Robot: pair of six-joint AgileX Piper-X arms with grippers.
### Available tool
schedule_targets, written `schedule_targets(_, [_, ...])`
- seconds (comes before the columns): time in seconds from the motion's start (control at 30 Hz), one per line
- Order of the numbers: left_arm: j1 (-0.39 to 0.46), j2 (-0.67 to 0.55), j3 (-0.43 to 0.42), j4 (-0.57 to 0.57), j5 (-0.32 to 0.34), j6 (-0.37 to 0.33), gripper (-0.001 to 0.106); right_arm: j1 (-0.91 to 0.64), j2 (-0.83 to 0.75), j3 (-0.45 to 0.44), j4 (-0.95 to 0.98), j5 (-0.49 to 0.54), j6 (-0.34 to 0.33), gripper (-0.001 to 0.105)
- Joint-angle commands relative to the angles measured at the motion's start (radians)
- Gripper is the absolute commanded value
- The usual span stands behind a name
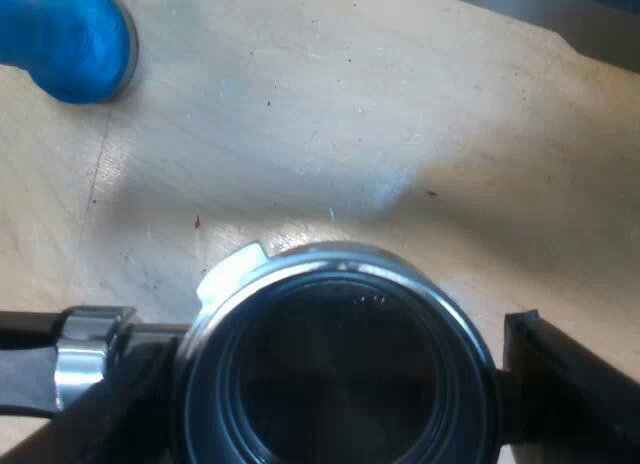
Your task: Put the handle in the coffee machine
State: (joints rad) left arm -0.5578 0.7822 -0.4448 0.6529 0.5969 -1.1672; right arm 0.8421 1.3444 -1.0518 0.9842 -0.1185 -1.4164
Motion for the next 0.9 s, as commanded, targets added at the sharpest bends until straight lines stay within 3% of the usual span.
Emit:
schedule_targets(0.03, [0.003,0.011,-0.003,-0.011,0.014,0.006,0.087,0.001,-0.019,-0.016,-0.013,-0.021,0.000,0.000])
schedule_targets(0.27, [0.003,0.028,-0.003,-0.019,0.012,0.006,0.083,0.001,-0.019,-0.016,-0.013,-0.021,0.000,0.000])
schedule_targets(0.43, [0.003,0.028,-0.003,-0.022,0.005,0.006,0.064,0.001,-0.019,-0.016,-0.013,-0.021,0.000,0.000])
schedule_targets(0.47, [0.003,0.028,-0.003,-0.022,0.005,0.006,0.050,0.001,-0.019,-0.016,-0.013,-0.021,0.000,0.000])
schedule_targets(0.53, [0.003,0.028,-0.003,-0.029,0.005,0.006,0.041,0.001,-0.019,-0.016,-0.013,-0.021,0.000,0.000])
schedule_targets(0.9, [0.003,0.028,-0.003,-0.054,0.031,0.006,0.037,0.001,-0.019,-0.016,-0.013,-0.021,0.000,0.000])
